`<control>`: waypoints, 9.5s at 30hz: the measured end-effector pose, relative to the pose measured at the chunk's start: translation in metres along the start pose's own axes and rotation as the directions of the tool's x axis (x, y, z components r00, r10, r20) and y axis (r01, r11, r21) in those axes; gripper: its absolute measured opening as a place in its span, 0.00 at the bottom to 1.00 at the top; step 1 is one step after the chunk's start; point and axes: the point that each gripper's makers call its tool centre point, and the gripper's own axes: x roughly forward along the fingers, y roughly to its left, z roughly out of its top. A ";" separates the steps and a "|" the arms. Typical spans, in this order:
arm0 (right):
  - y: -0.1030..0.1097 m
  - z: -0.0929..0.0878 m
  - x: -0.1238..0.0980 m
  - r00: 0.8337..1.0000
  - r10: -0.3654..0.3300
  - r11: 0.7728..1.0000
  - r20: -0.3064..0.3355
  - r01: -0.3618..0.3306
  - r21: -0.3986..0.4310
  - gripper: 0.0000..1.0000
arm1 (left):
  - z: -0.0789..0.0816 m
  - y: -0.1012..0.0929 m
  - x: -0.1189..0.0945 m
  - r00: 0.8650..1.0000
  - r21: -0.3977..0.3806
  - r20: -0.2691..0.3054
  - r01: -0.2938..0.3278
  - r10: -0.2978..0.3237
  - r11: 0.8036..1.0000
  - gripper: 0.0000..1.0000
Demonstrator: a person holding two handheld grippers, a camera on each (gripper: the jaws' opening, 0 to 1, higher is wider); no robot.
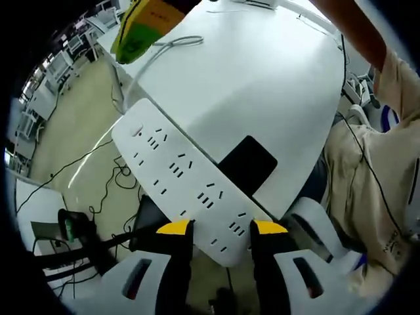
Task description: Pick up the power strip scattered on the table, fix it on the side mounting bracket of the table, and press the switch
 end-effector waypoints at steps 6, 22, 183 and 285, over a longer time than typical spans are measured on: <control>0.000 -0.002 0.013 1.000 0.009 1.000 -0.024 -0.009 -0.012 0.00 | 0.000 0.000 0.000 1.000 -0.002 0.008 0.001 -0.001 1.000 0.39; -0.008 -0.021 0.039 0.994 0.016 1.000 -0.106 -0.017 -0.007 0.00 | 0.001 0.000 -0.002 1.000 0.000 0.008 0.000 0.000 1.000 0.39; -0.020 -0.049 0.081 0.913 -0.049 0.998 -0.405 0.030 -0.053 0.00 | 0.001 0.001 -0.002 1.000 0.002 0.027 0.001 -0.001 1.000 0.39; -0.063 -0.117 -0.300 0.729 -0.608 0.793 0.316 0.576 0.197 0.18 | 0.003 -0.002 -0.003 0.993 0.022 -0.106 -0.052 0.054 0.998 0.32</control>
